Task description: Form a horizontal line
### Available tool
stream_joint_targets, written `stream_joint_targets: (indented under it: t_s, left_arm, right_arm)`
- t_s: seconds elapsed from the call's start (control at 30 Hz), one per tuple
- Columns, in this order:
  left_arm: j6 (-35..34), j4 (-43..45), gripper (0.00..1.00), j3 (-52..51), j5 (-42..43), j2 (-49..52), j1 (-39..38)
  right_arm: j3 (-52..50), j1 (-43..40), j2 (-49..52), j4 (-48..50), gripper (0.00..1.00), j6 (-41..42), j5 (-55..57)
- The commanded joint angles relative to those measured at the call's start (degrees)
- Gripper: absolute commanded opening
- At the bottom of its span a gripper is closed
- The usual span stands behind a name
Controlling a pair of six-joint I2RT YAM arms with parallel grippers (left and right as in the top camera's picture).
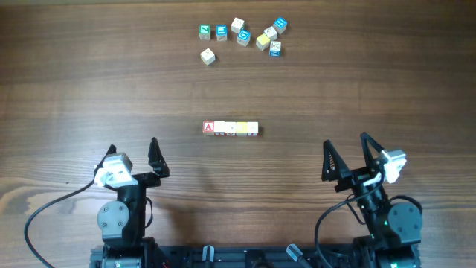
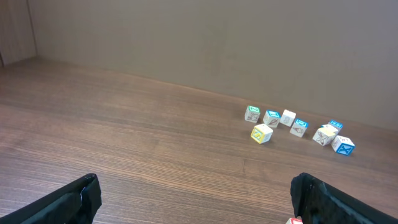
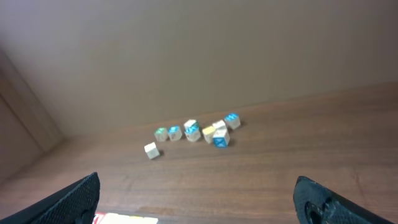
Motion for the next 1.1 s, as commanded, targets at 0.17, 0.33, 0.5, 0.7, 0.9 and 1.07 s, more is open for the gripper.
stream_joint_targets:
  t_s: [0.17, 0.33, 0.5, 0.7, 0.9, 1.07]
  left_arm:
    - [0.9, -0.1, 1.00, -0.1, -0.3, -0.3, -0.3]
    - [0.9, -0.1, 1.00, -0.1, -0.3, -0.3, -0.3]
    - [0.9, -0.1, 1.00, -0.1, -0.3, -0.3, -0.3]
    - [0.9, -0.1, 1.00, -0.1, -0.3, -0.3, -0.3]
    - [0.9, -0.1, 1.00, -0.1, -0.3, -0.3, -0.3]
    - [0.9, -0.1, 1.00, -0.1, -0.3, -0.3, -0.3]
  right_arm:
    - [-3.9, -2.7, -1.1, 1.3, 1.00, -0.5, 0.3]
    - [-4.0, -2.7, -1.1, 1.4, 1.00, -0.6, 0.3]
    - [-4.0, -2.7, -1.1, 1.4, 1.00, -0.6, 0.3]
    - [-4.0, -2.7, -1.1, 1.4, 1.00, -0.6, 0.3]
    - [-4.0, -2.7, -1.1, 1.4, 1.00, -0.6, 0.3]
    - [-4.0, -2.7, -1.1, 1.4, 1.00, -0.7, 1.1]
